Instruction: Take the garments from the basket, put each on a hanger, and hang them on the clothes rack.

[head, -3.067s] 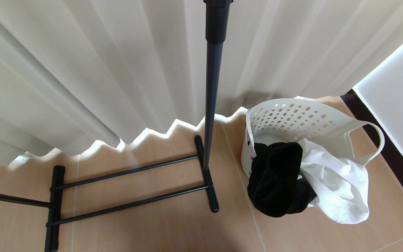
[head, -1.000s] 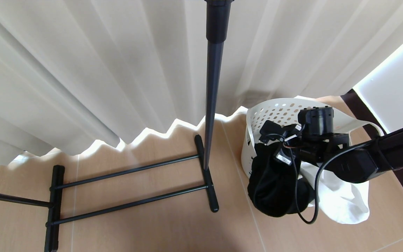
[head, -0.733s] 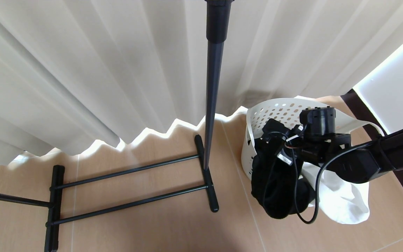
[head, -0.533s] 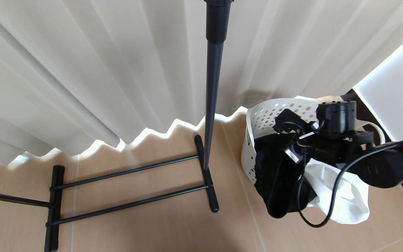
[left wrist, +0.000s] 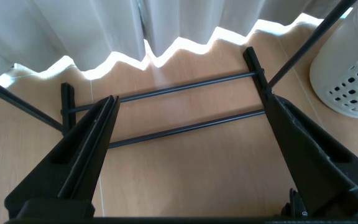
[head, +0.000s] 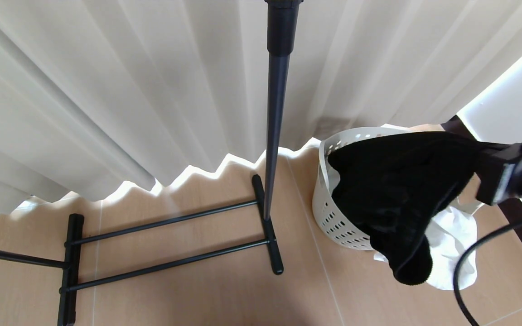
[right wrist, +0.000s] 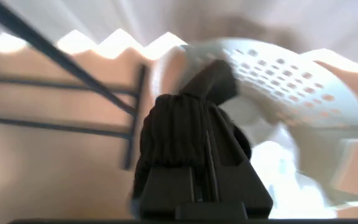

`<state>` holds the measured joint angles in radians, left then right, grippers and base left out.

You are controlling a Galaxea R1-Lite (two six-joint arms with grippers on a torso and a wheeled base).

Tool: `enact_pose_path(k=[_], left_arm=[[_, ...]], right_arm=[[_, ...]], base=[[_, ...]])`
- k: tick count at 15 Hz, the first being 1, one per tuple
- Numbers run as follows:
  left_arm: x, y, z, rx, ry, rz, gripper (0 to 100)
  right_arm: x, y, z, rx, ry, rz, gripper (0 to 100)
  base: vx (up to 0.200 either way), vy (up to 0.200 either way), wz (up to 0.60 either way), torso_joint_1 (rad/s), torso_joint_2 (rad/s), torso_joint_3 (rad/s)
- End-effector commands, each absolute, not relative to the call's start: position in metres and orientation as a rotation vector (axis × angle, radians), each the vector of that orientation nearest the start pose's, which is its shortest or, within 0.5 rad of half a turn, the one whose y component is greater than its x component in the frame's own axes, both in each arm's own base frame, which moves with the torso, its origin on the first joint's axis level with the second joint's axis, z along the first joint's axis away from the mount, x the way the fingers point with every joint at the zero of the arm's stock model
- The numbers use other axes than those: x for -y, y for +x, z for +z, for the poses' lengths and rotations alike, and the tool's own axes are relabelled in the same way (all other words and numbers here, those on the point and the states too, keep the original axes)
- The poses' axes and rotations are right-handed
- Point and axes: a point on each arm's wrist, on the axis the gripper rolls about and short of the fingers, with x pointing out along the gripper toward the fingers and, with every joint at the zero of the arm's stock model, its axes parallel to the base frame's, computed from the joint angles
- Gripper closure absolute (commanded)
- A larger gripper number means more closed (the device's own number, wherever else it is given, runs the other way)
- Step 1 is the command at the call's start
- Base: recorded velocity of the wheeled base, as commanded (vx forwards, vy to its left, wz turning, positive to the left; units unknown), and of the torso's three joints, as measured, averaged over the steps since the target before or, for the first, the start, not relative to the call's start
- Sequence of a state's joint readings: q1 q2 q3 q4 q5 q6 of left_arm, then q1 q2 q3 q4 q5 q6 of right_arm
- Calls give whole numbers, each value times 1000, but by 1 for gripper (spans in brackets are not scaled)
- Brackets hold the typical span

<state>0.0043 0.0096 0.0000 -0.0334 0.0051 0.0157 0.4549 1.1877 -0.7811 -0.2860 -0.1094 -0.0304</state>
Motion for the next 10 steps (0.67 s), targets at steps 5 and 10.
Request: enact_pose_path(k=[5,10], left_arm=[[0,-22,79,24,15,8,0],[0,-22,79,24,17,8,0]], right_arm=[[-56,101,283,28,39,522,100],[-56,103,279,12,32,522,100]], base=[[0,0,0,0,0,0],[0,0,0,0,0,0]])
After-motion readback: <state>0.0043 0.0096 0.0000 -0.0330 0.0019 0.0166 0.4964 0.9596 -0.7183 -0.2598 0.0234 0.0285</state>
